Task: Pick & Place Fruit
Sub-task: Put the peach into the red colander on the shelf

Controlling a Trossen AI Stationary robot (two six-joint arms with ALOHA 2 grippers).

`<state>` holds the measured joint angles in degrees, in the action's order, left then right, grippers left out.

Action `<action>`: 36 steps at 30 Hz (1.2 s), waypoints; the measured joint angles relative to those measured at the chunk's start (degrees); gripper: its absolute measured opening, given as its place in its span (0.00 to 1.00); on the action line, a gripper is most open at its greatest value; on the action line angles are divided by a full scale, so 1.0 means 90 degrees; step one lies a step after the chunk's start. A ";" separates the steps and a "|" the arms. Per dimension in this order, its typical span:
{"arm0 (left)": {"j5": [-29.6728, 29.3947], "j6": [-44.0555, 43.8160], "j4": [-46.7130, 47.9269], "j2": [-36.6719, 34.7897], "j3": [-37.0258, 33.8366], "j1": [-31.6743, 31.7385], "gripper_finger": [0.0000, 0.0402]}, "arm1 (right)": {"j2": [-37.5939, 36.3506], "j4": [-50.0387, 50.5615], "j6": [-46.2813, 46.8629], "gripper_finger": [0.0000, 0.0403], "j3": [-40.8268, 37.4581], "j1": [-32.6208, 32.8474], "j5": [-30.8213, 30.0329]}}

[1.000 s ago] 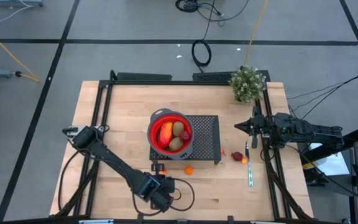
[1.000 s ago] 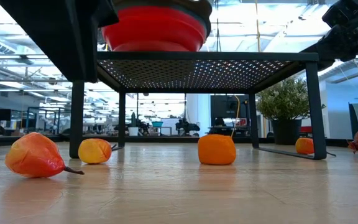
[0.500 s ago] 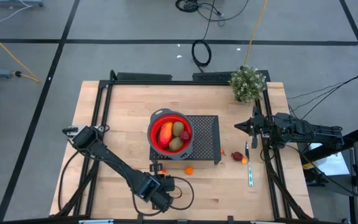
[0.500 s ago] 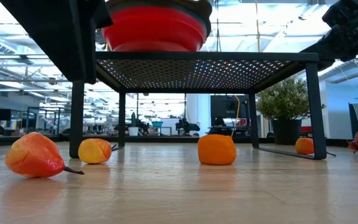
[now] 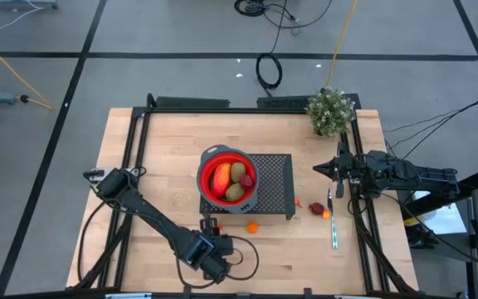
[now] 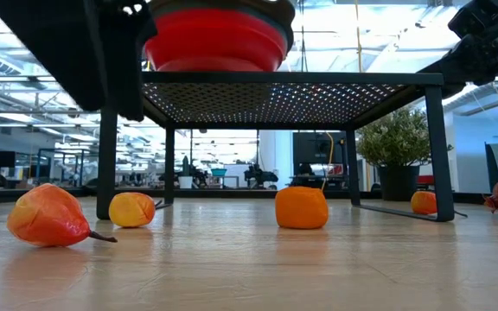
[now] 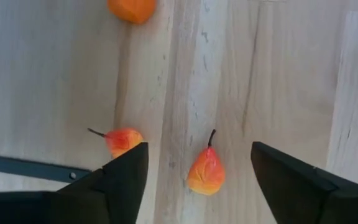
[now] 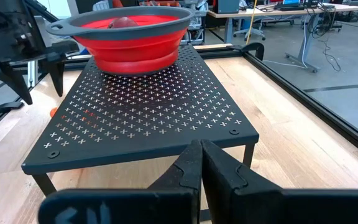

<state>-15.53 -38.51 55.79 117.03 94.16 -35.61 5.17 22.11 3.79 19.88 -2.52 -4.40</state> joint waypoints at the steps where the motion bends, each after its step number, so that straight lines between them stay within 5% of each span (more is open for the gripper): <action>1: 0.0007 0.0019 -0.0086 0.0000 -0.0076 -0.0012 0.73 | -0.0002 0.0000 0.0000 0.00 0.0000 -0.0002 0.0000; 20: 0.0773 0.0408 -0.1570 0.0002 -0.1310 -0.0136 0.69 | -0.0001 0.0001 0.0000 0.00 0.0001 -0.0002 0.0000; 36: 0.0668 0.0862 -0.2030 0.0002 -0.1345 -0.0119 0.61 | 0.0000 0.0002 0.0000 0.00 0.0002 0.0000 0.0000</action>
<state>-9.52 -30.74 37.51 117.05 82.06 -36.68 5.17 22.13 3.79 19.90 -2.53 -4.40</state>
